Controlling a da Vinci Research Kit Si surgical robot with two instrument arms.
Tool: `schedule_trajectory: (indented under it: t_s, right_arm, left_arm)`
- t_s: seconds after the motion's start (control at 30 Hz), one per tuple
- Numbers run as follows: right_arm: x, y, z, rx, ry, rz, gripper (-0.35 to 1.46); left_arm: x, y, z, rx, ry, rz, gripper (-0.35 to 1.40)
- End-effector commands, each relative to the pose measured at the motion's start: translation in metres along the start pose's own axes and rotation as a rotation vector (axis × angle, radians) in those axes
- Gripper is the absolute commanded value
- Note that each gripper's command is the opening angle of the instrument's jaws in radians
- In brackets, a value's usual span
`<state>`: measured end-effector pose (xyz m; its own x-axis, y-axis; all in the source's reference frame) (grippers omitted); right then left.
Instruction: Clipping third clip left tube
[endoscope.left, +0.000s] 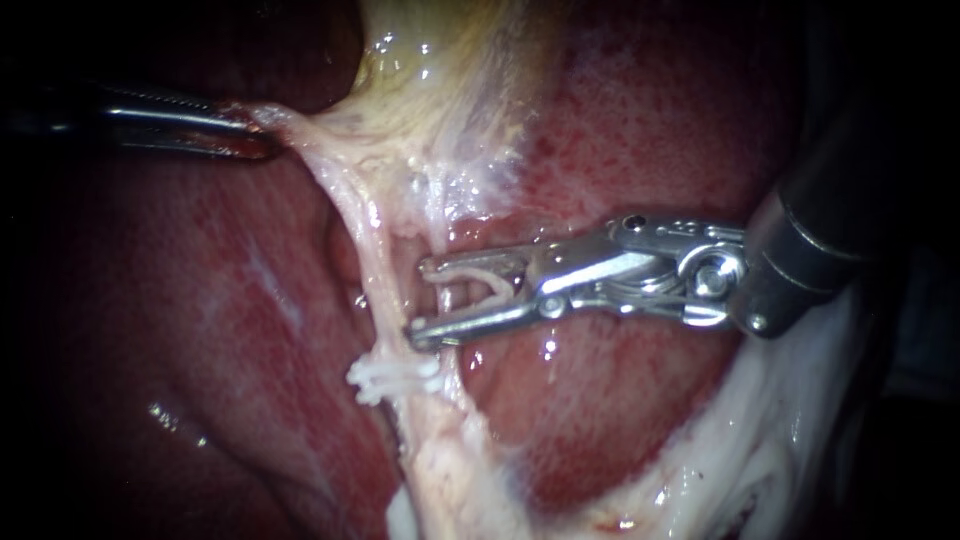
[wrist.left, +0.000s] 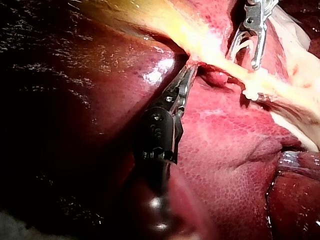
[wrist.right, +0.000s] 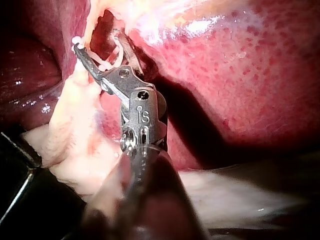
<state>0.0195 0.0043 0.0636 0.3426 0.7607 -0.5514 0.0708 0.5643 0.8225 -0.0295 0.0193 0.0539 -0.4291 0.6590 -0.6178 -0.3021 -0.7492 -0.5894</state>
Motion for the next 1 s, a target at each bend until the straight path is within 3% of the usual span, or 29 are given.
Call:
schedule_trajectory:
  t_s: [0.03,0.43,0.63,1.0]
  right_arm:
    - [0.0001,-0.0001,0.0004,0.009,0.01,0.009,0.5]
    - [0.0018,-0.0001,0.0039,0.05,0.045,0.01,0.49]
    - [0.0027,-0.0004,0.0049,0.071,0.092,0.021,0.49]
    - [0.0072,-0.0035,0.004,0.122,0.127,0.037,0.44]
  left_arm:
    - [0.0,0.0,0.0,0.0,0.0,0.0,-0.35]
    - [0.0,0.0,0.0,0.0,0.0,0.0,-0.35]
    - [0.0,0.0001,0.0001,0.001,0.0,0.0,-0.35]
    - [0.0,0.0001,0.0002,0.001,0.0,0.0,-0.35]
